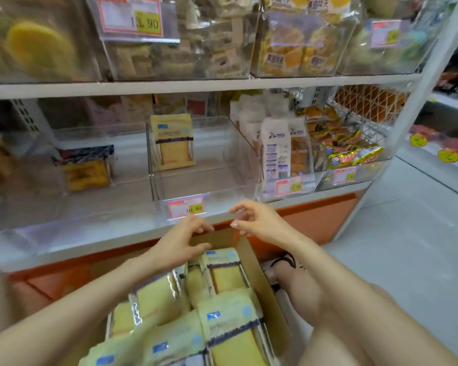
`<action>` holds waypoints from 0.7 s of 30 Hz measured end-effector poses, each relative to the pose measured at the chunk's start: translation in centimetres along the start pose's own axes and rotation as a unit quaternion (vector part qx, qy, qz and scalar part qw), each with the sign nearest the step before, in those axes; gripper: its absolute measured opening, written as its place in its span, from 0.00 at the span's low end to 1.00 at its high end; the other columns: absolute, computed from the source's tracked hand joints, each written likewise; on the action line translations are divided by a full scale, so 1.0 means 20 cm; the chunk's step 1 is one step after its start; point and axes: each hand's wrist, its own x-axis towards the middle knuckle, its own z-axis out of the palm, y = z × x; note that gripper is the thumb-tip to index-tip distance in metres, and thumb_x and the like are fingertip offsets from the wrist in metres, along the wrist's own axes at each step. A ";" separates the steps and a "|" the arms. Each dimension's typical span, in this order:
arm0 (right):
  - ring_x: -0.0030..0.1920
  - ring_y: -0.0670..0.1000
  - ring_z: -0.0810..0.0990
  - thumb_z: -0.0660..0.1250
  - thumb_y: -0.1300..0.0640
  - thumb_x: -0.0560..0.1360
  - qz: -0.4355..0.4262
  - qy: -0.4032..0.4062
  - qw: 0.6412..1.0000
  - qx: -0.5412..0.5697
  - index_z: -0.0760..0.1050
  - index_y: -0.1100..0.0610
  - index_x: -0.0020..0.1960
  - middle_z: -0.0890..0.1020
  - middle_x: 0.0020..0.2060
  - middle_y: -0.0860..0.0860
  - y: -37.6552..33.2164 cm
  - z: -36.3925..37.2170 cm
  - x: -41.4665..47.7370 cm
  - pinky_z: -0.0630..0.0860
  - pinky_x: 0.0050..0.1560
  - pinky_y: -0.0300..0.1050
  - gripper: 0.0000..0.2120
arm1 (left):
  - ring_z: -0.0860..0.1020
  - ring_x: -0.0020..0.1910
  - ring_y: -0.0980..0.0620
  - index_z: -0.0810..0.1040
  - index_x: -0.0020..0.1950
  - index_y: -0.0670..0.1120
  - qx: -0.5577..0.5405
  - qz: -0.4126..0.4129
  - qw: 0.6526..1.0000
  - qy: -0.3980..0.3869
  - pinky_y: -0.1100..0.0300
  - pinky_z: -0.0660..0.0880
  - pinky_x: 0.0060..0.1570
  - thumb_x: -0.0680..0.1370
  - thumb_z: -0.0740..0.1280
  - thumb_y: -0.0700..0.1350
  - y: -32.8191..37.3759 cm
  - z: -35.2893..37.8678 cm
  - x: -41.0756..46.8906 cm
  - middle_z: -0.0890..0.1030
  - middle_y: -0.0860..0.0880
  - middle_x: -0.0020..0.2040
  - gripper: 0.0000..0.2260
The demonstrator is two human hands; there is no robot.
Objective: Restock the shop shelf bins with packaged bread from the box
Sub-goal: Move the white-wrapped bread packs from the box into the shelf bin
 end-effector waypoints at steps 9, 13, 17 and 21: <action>0.40 0.47 0.80 0.70 0.58 0.73 0.035 -0.138 0.988 -0.062 0.77 0.50 0.54 0.81 0.44 0.51 0.23 0.62 -0.19 0.79 0.48 0.45 0.11 | 0.76 0.45 0.62 0.74 0.52 0.50 -0.003 -0.143 0.983 -0.114 0.76 0.69 0.42 0.76 0.67 0.42 -0.30 0.16 -0.48 0.78 0.54 0.50 0.06; 0.45 0.48 0.80 0.70 0.57 0.73 0.019 -0.211 0.976 -0.057 0.78 0.50 0.54 0.83 0.48 0.53 0.19 0.80 -0.31 0.76 0.51 0.44 0.10 | 0.77 0.48 0.55 0.75 0.48 0.52 0.051 -0.147 0.966 -0.207 0.65 0.72 0.48 0.76 0.67 0.46 -0.37 0.26 -0.68 0.79 0.53 0.48 0.03; 0.54 0.51 0.78 0.70 0.52 0.73 -0.024 -0.311 0.929 -0.198 0.76 0.51 0.58 0.81 0.54 0.52 0.19 0.91 -0.40 0.74 0.54 0.46 0.14 | 0.72 0.50 0.54 0.73 0.57 0.46 0.085 -0.133 0.959 -0.234 0.63 0.70 0.50 0.73 0.71 0.52 -0.39 0.32 -0.81 0.70 0.52 0.52 0.18; 0.51 0.55 0.77 0.71 0.52 0.72 -0.052 -0.307 0.902 -0.300 0.76 0.57 0.54 0.80 0.51 0.53 0.19 0.96 -0.41 0.70 0.45 0.45 0.14 | 0.74 0.51 0.53 0.65 0.54 0.53 0.074 -0.136 0.959 -0.237 0.59 0.72 0.51 0.71 0.72 0.54 -0.38 0.34 -0.86 0.66 0.53 0.55 0.20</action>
